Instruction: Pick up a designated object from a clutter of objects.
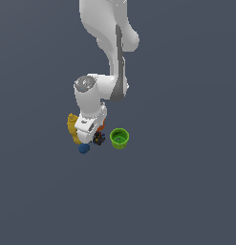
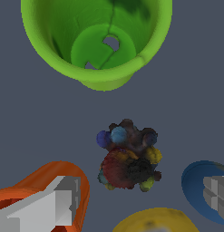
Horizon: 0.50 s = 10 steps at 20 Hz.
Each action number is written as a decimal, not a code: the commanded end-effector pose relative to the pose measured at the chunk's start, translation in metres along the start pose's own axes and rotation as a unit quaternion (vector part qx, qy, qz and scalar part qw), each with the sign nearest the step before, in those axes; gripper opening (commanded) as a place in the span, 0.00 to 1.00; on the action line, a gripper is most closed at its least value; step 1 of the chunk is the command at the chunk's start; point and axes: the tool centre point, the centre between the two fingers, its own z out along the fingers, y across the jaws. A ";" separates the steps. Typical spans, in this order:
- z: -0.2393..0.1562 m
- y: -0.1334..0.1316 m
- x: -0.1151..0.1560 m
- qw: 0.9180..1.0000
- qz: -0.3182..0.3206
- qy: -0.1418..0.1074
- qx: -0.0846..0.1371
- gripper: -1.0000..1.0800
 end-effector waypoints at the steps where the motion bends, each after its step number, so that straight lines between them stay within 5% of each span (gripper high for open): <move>1: 0.002 -0.001 -0.001 1.000 -0.007 0.001 0.000 0.96; 10: 0.012 -0.001 0.000 1.000 -0.007 0.001 0.000 0.96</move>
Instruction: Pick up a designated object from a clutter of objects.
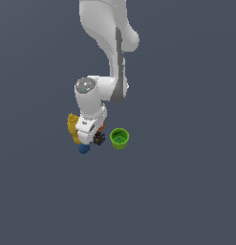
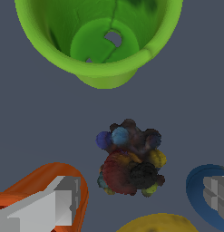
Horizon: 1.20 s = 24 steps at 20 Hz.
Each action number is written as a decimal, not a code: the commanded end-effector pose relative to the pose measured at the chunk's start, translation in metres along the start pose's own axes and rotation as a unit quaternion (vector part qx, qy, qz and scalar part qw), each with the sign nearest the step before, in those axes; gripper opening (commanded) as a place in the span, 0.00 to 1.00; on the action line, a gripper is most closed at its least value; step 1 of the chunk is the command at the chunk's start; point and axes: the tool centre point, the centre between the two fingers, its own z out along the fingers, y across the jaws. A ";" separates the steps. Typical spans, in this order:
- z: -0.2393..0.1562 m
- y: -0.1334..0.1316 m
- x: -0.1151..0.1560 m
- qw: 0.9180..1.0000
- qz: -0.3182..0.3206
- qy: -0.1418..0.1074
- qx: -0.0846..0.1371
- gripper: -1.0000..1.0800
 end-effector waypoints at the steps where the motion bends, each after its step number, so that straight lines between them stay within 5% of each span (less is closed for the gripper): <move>1: 0.008 -0.001 0.000 1.000 0.000 0.000 0.001 0.96; 13: 0.045 -0.001 -0.001 1.000 -0.002 0.000 0.001 0.96; 14: 0.045 -0.001 -0.001 1.000 -0.002 0.000 0.001 0.00; 23: 0.045 -0.001 -0.001 1.000 -0.002 0.000 0.001 0.00; 24: 0.023 0.012 0.011 1.000 -0.010 0.004 -0.021 0.00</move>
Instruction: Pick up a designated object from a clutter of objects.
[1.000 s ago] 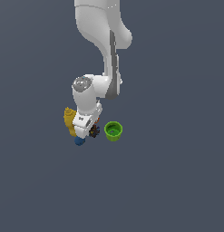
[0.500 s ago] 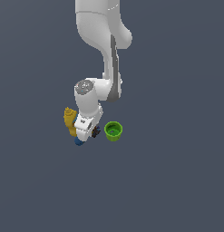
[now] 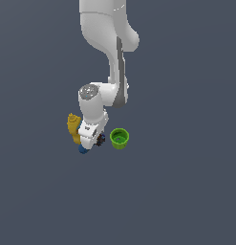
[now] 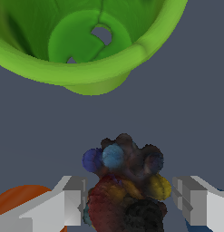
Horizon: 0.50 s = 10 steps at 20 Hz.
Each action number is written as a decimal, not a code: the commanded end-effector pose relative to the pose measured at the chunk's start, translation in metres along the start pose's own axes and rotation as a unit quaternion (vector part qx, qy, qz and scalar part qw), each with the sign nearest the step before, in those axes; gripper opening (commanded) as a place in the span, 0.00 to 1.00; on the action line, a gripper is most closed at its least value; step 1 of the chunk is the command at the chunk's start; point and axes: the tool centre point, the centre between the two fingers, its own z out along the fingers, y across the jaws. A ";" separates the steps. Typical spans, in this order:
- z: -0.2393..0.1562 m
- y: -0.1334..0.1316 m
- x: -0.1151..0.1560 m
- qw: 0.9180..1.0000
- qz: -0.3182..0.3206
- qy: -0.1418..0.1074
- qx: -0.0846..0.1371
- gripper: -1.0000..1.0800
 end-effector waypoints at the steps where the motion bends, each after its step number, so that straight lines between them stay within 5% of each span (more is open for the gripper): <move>1: 0.000 0.000 0.000 1.000 -0.001 -0.002 0.000 0.00; 10: -0.020 -0.007 0.003 1.000 0.000 -0.002 0.001 0.00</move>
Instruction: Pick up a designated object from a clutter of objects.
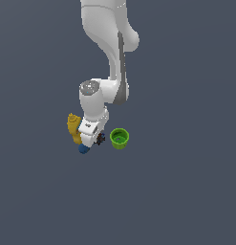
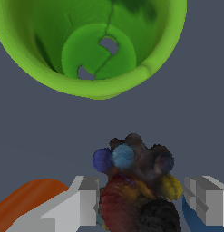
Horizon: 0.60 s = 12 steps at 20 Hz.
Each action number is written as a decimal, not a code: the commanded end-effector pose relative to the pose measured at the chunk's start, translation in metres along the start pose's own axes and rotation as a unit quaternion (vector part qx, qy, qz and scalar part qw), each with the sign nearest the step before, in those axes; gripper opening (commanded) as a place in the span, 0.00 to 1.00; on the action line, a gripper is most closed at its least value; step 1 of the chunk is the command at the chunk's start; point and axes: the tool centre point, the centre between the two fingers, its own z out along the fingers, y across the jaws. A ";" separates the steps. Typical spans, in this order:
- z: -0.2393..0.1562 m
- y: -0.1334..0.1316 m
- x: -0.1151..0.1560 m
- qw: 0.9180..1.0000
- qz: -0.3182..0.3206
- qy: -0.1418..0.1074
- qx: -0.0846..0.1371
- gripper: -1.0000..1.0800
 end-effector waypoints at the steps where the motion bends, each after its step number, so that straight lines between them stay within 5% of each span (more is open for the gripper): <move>1: -0.010 -0.002 0.002 1.000 0.000 0.000 0.000 0.00; 12: -0.082 -0.026 0.015 1.000 0.001 -0.001 0.005 0.00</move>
